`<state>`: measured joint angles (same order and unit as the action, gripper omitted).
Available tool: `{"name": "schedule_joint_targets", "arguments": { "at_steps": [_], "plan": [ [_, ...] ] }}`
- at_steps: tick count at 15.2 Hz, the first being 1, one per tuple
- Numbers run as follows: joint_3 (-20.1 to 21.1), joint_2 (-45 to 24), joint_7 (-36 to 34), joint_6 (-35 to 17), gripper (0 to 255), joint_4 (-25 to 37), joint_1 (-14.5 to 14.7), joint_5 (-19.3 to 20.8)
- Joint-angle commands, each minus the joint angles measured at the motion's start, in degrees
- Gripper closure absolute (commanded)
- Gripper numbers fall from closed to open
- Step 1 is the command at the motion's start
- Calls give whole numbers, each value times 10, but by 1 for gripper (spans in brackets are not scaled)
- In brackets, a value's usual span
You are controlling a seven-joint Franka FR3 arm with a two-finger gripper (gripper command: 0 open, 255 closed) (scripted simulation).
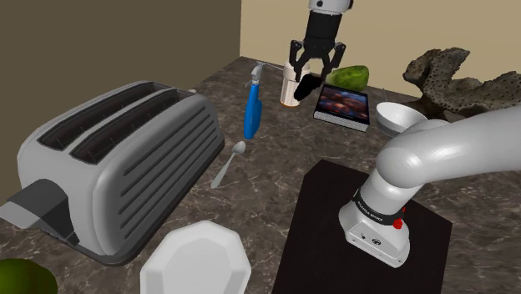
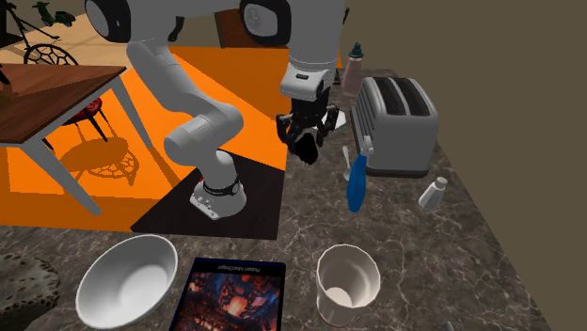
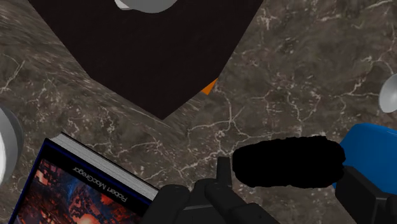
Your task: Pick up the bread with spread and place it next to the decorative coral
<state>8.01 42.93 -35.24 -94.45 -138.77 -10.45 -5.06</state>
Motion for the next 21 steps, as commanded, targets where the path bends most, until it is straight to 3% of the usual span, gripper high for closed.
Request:
{"name": "schedule_joint_targets", "arguments": {
  "at_steps": [1, 21],
  "plan": [
    [-3, -2, 2, 15, 255, 17, -1, 2],
    [-10, -49, -2, 157, 255, 206, -7, 11]
  ]
}}
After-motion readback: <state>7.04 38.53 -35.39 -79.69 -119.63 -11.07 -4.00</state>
